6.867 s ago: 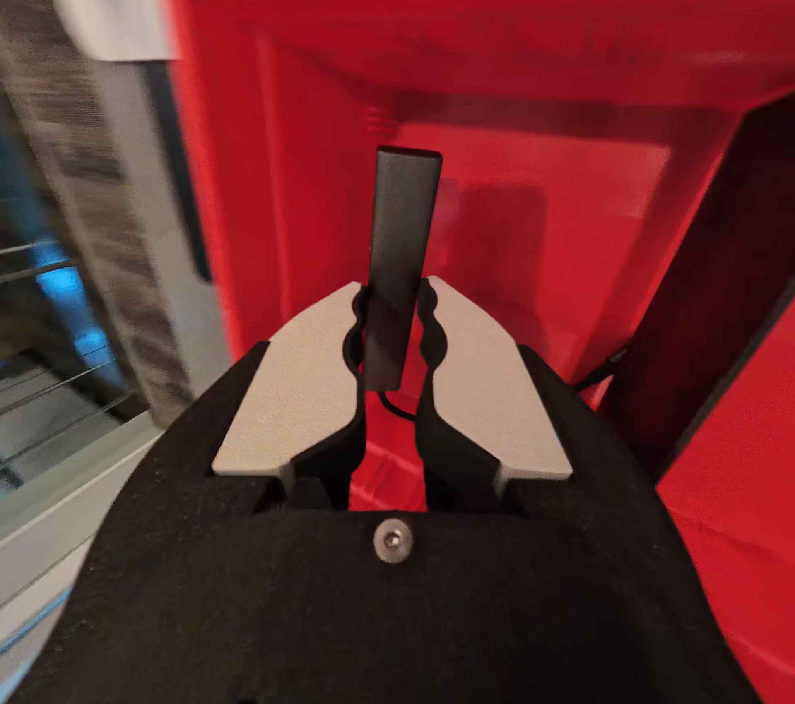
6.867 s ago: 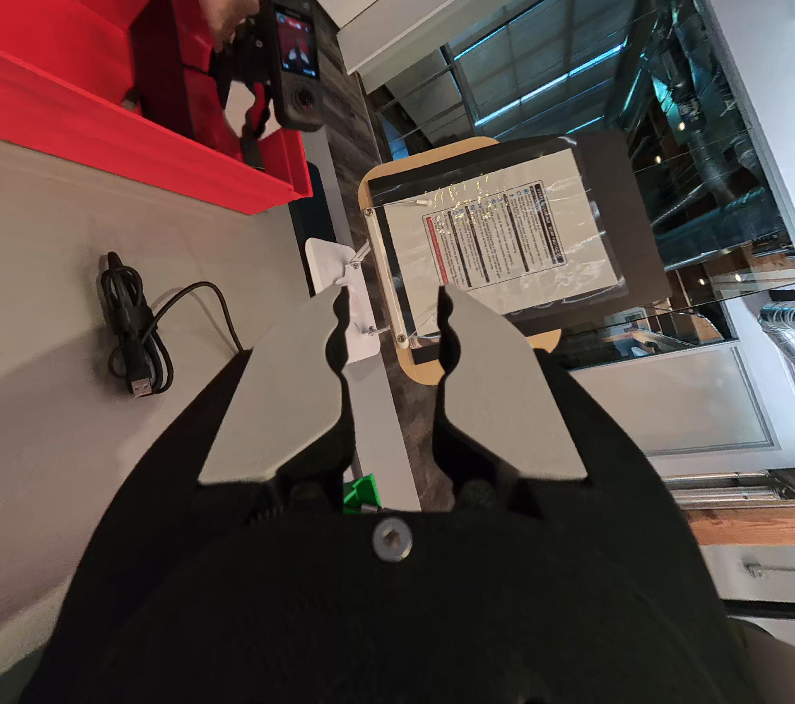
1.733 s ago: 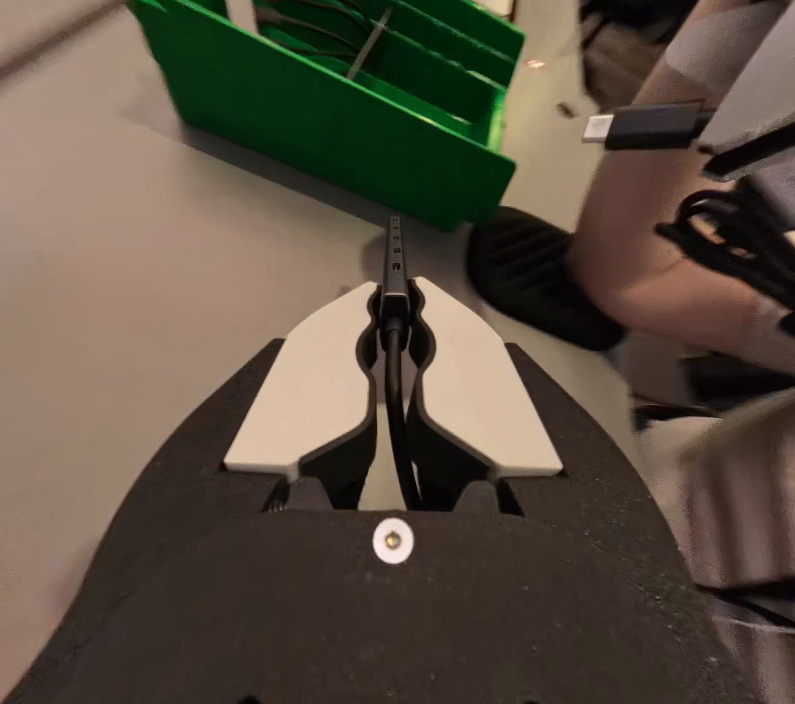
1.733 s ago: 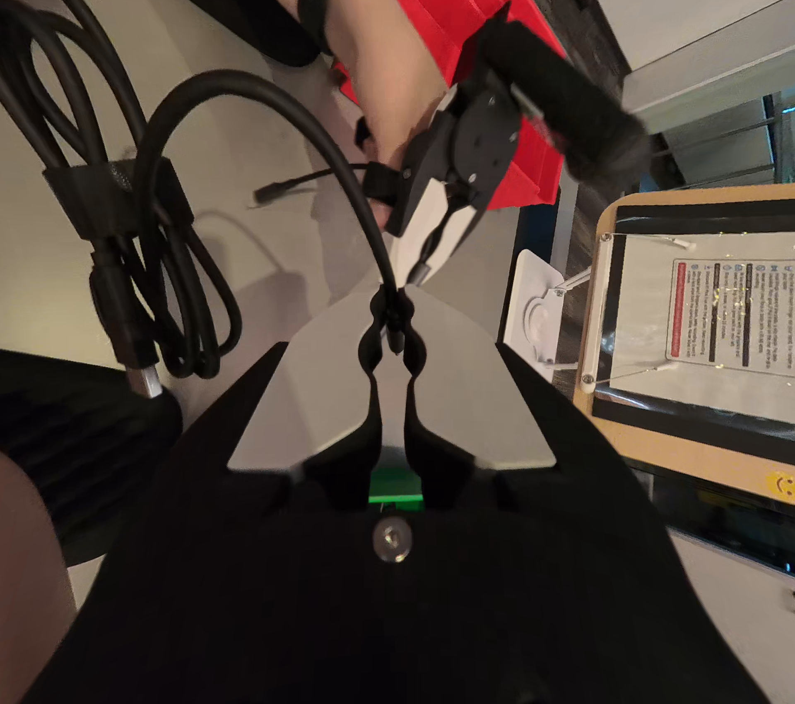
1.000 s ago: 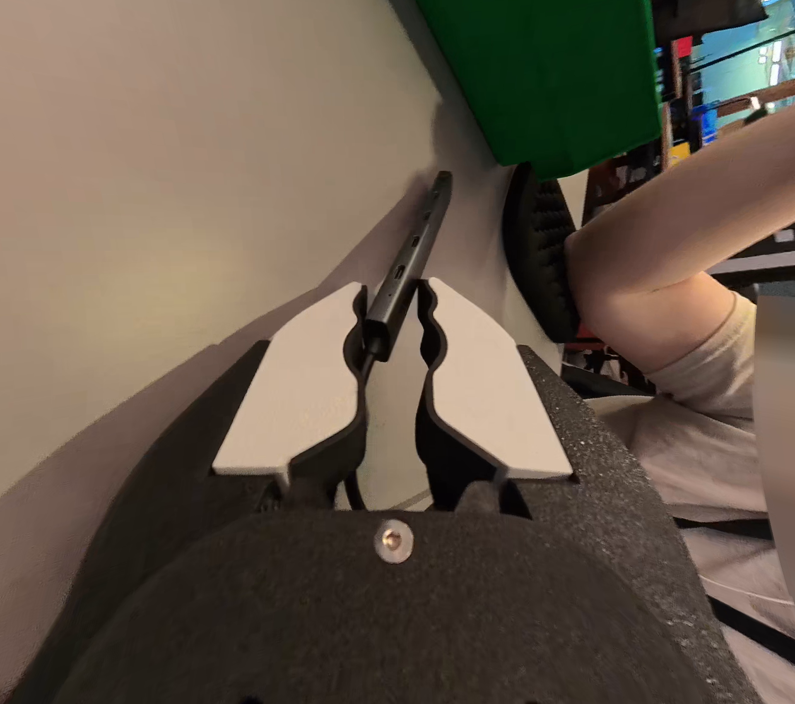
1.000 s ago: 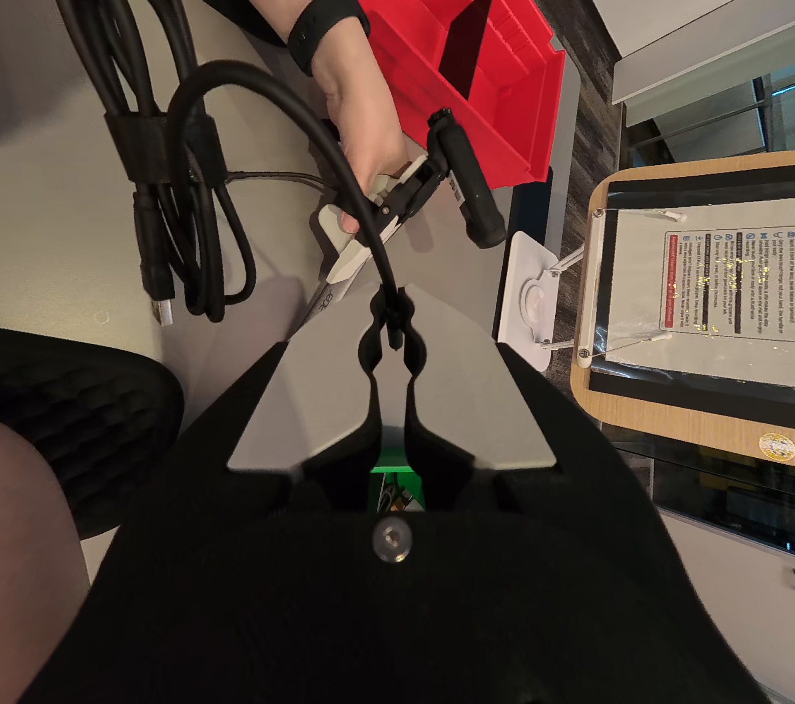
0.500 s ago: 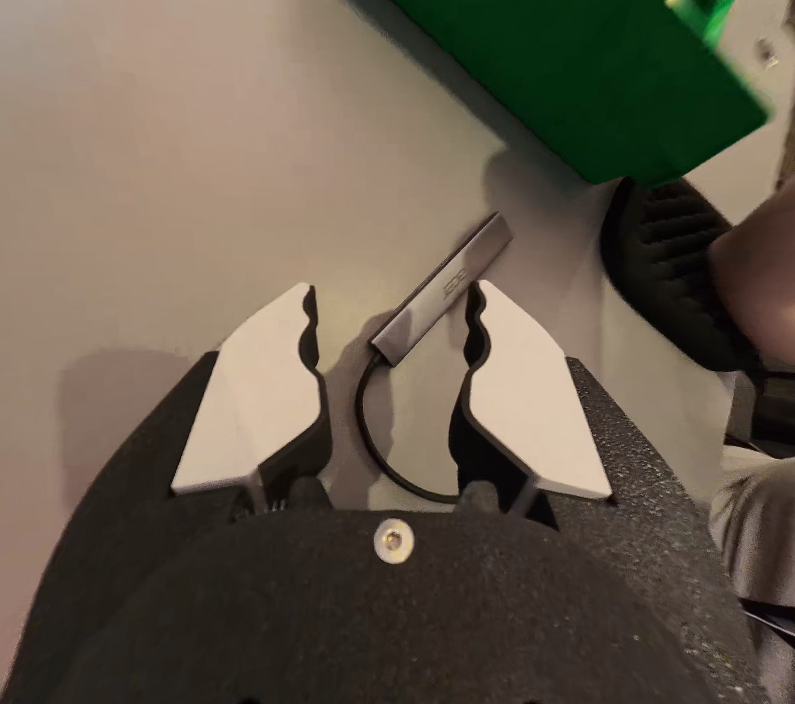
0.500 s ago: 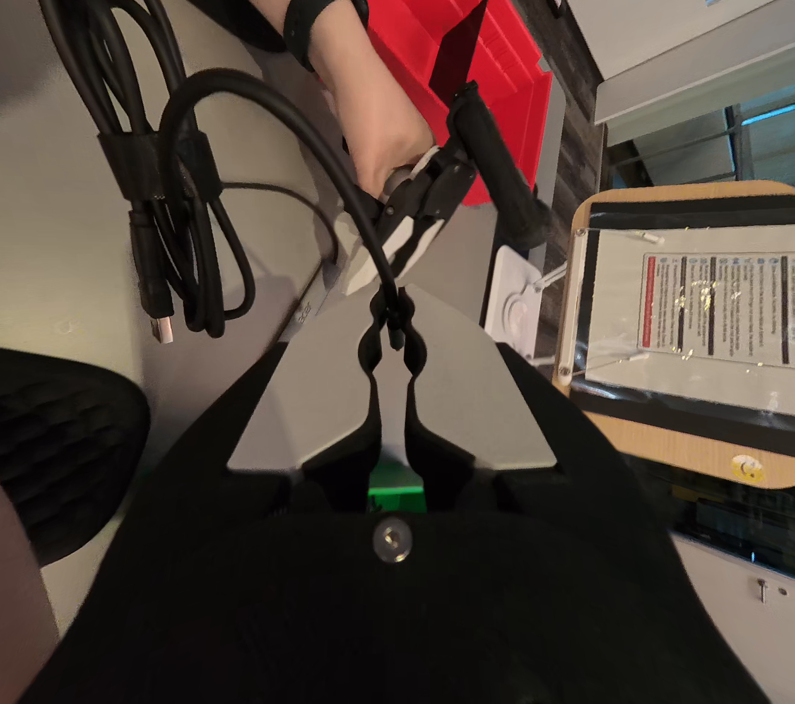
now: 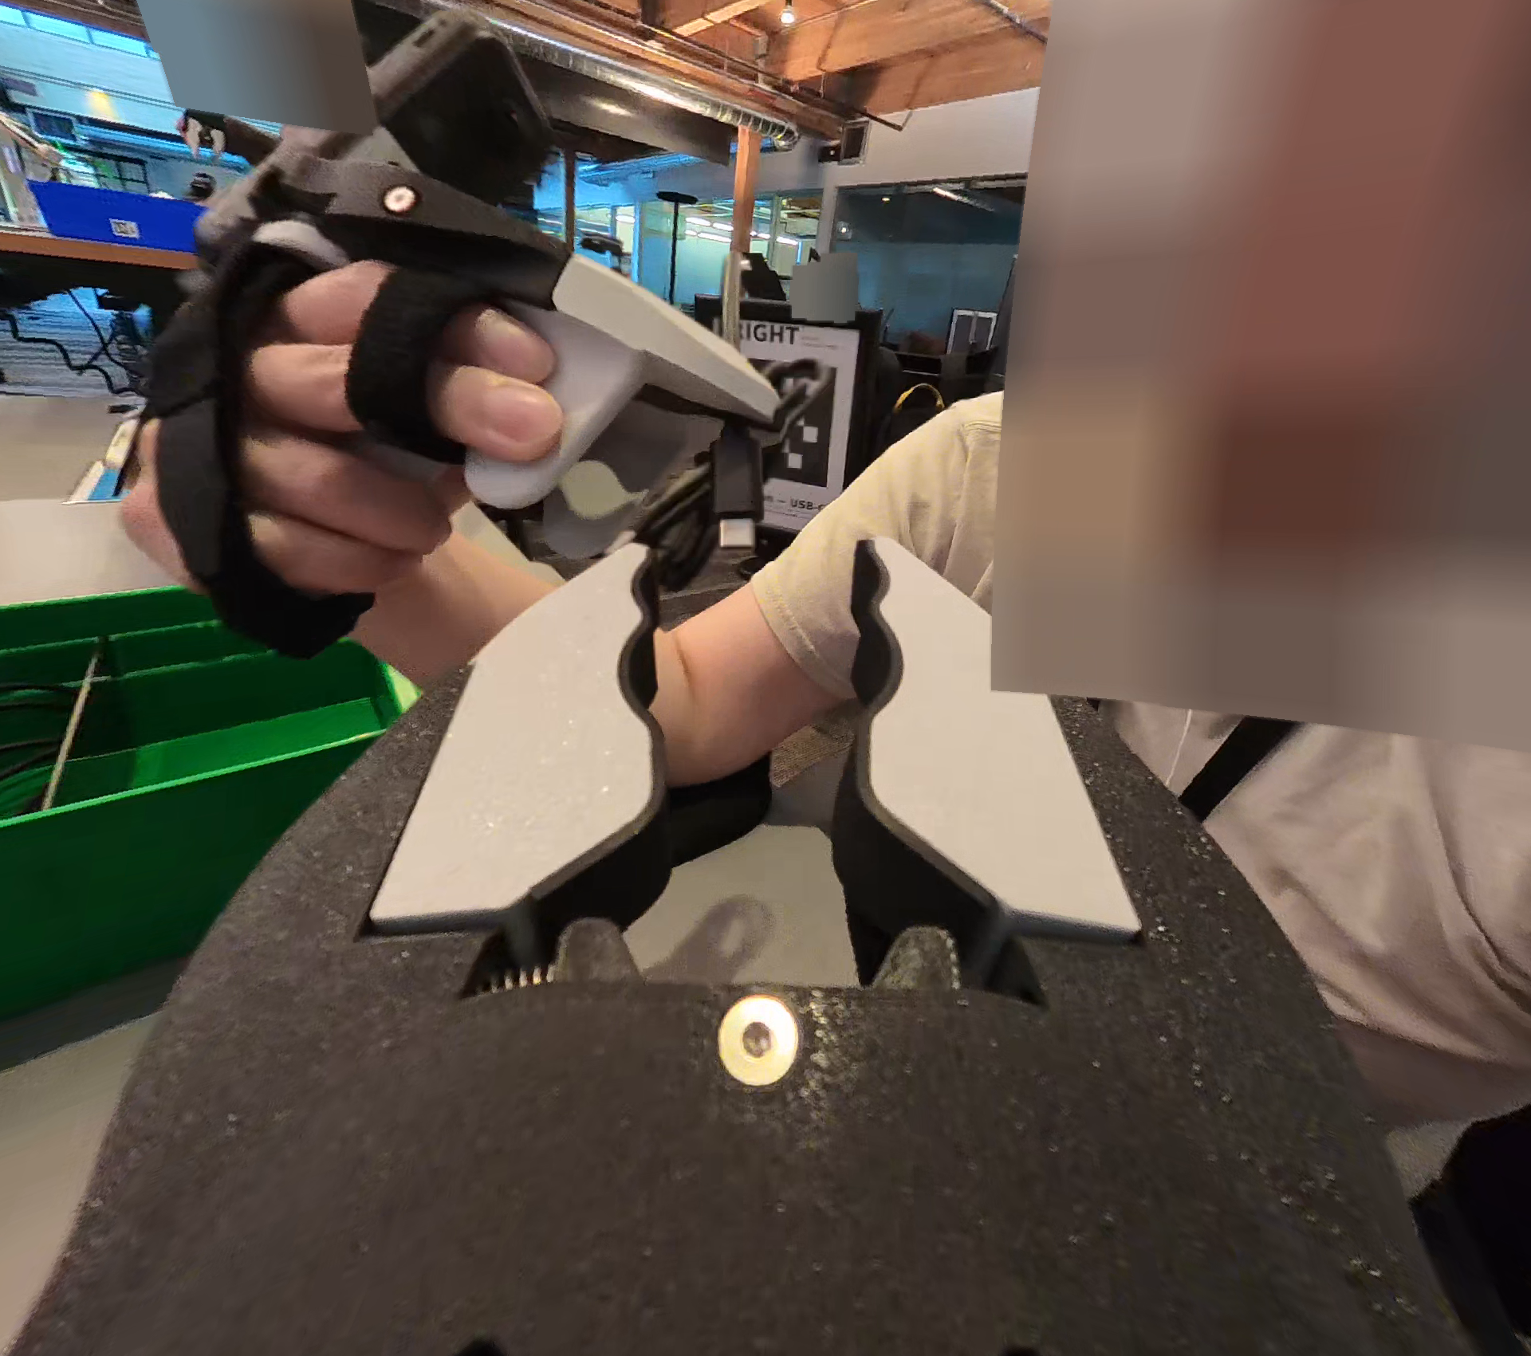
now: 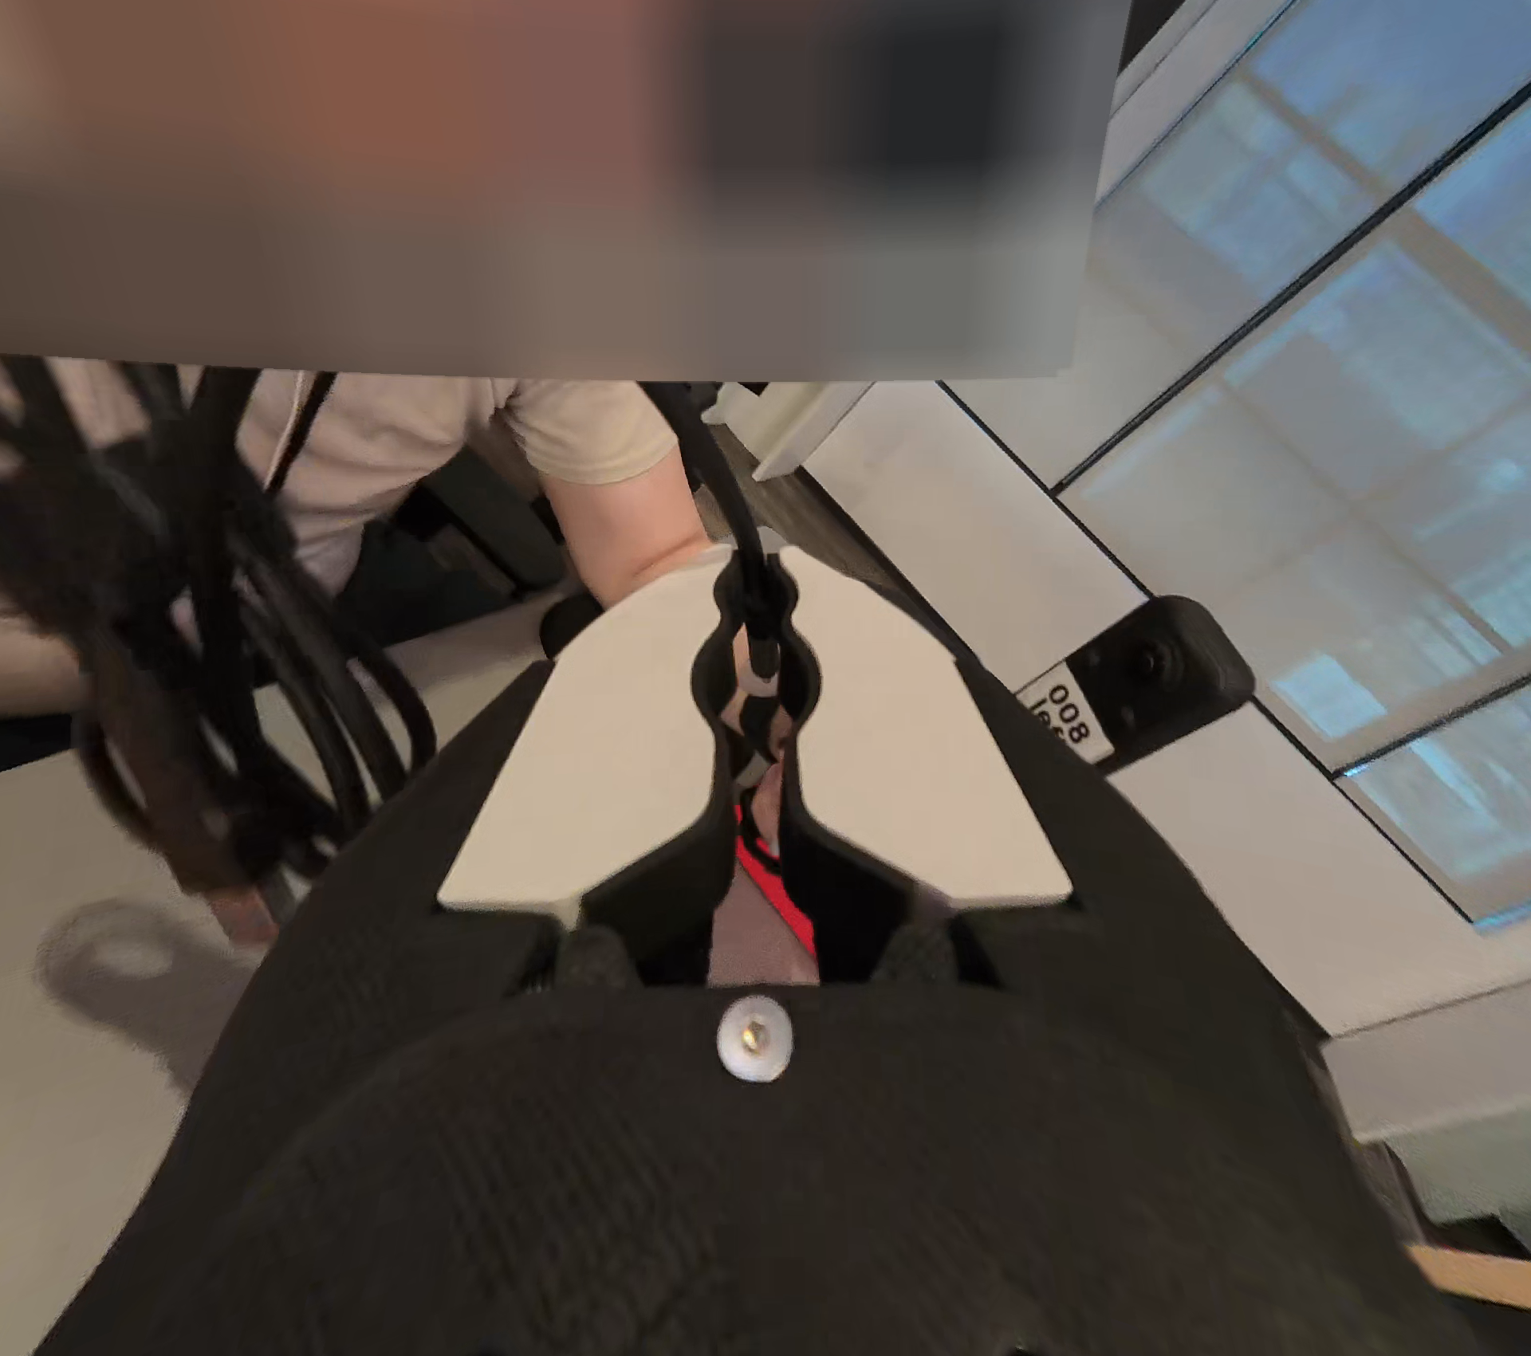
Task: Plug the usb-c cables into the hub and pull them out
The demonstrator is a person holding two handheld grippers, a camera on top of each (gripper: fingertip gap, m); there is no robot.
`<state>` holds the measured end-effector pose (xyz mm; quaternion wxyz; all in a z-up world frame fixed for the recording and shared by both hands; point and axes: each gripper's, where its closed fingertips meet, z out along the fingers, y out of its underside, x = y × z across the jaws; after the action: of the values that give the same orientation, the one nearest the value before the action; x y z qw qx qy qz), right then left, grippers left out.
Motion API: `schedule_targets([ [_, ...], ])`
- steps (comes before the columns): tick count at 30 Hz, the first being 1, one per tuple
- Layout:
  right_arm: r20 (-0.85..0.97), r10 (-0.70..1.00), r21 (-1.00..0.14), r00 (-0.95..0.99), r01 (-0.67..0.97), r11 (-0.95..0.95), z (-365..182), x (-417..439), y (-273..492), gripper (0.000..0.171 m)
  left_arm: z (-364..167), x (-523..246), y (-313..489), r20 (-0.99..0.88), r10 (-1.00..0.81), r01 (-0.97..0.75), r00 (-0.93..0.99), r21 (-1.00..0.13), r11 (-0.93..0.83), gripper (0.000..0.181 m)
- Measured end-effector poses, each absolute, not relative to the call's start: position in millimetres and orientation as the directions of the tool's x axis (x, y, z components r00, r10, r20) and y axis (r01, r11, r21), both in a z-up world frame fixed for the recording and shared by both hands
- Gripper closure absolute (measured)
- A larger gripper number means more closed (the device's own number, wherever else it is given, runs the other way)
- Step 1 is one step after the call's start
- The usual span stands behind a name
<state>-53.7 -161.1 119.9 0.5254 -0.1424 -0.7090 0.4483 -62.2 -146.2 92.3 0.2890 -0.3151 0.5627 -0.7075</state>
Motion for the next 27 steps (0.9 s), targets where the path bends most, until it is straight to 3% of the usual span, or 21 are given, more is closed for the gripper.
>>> schedule_targets([
  [6,0.582,0.690,-0.812,-0.430,-0.263,0.521,111.9,-60.6,-152.6,0.166,97.0,-60.7,-155.1,0.186,-0.661,0.058,-0.727,-0.942,-0.329,0.147],
  [21,0.588,0.676,-0.807,-0.445,-0.257,0.532,107.4,-63.8,-154.8,0.166,89.7,-53.1,-153.4,0.165,-0.713,0.063,-0.682,-0.957,-0.283,0.168],
  [25,0.596,0.737,-0.803,-0.318,-0.244,0.544,118.1,-66.6,-135.9,0.163,100.3,-56.3,-135.9,0.113,-0.823,0.101,-0.557,-0.974,-0.202,0.168],
  [27,0.576,0.799,-0.816,-0.174,-0.177,0.550,125.7,-73.2,-110.9,0.145,107.2,-64.0,-117.7,0.040,-0.911,0.107,-0.412,-0.990,-0.091,0.168],
])
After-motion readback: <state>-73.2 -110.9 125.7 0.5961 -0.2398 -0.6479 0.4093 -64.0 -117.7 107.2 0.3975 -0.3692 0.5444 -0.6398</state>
